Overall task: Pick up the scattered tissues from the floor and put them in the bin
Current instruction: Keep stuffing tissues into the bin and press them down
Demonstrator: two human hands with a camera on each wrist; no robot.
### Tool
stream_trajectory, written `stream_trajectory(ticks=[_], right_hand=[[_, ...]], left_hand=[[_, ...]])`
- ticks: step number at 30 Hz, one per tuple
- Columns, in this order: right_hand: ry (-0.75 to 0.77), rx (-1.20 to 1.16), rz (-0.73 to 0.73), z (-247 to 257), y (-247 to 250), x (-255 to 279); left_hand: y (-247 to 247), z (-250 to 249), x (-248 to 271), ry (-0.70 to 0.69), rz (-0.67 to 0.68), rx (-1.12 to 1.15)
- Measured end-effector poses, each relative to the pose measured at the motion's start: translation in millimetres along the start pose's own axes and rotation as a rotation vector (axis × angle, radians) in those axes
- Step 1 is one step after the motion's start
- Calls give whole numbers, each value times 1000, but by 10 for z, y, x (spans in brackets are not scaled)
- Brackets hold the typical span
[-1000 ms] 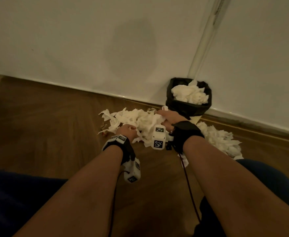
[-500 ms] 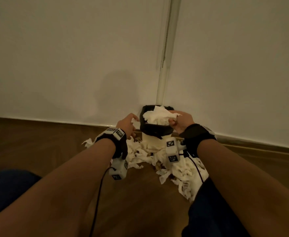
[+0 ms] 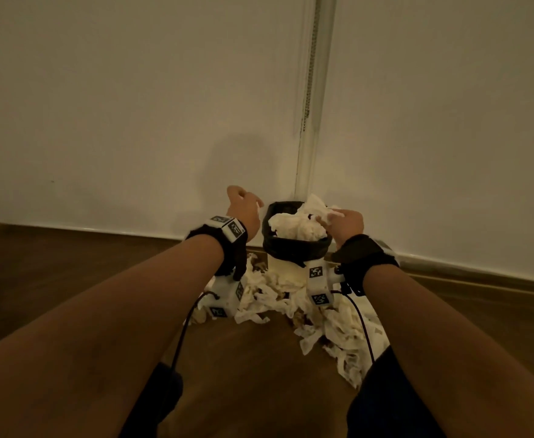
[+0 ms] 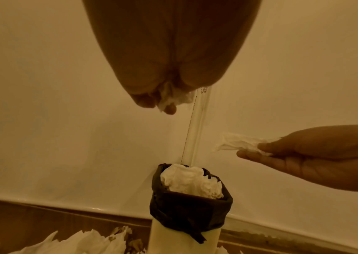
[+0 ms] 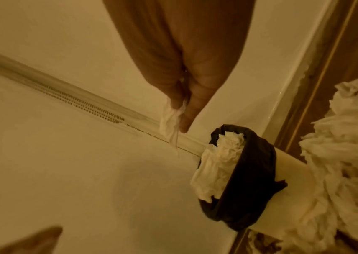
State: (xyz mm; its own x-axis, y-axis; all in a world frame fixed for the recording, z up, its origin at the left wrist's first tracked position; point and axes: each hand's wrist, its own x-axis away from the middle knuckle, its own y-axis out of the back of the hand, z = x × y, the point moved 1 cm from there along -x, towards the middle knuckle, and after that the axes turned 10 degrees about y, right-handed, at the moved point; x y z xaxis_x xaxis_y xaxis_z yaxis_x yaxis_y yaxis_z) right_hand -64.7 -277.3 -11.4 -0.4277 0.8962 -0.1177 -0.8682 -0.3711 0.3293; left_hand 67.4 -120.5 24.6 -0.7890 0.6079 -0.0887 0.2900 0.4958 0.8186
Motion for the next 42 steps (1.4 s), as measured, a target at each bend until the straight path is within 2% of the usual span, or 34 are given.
stream_trajectory(ticks=[1,5,9,16,21,23,27,29,33,36,40,42], right_hand=[[-15,-129,1,12,-31,-52],[117,37,-68,-176,-178,-166],[78,132,-131,-410,-299,-278],[139,330,-99,-562,-579,-527],[121,167,-79,-698,-719,-566],[142,251,-79,-744,-784,-568],[92,337,-23,-823,-940,-514],[134,325,7,-800,-979,-500],[208,531,157,-872,-1007,-579],[231,598,202,-916,-991,-637],[230,741,254,-907,-1023,-693],[285,878,314,-909,-1076,-670]], left_hand=[[-42,-8,-13,-8,-9,13],[-273,-54,-141,-70,-16,-27],[-500,-116,-345,-81,-41,85],[-923,-9,-717,-68,-14,88],[-1148,35,-928,-27,0,22],[-1248,46,-965,-68,25,-53],[-1491,106,-997,-130,219,-287],[-1562,152,-987,-161,300,-412],[-1588,243,-956,-198,206,-361],[-1595,261,-945,-177,127,-291],[-1625,265,-925,-162,149,-270],[-1641,268,-913,-152,165,-278]])
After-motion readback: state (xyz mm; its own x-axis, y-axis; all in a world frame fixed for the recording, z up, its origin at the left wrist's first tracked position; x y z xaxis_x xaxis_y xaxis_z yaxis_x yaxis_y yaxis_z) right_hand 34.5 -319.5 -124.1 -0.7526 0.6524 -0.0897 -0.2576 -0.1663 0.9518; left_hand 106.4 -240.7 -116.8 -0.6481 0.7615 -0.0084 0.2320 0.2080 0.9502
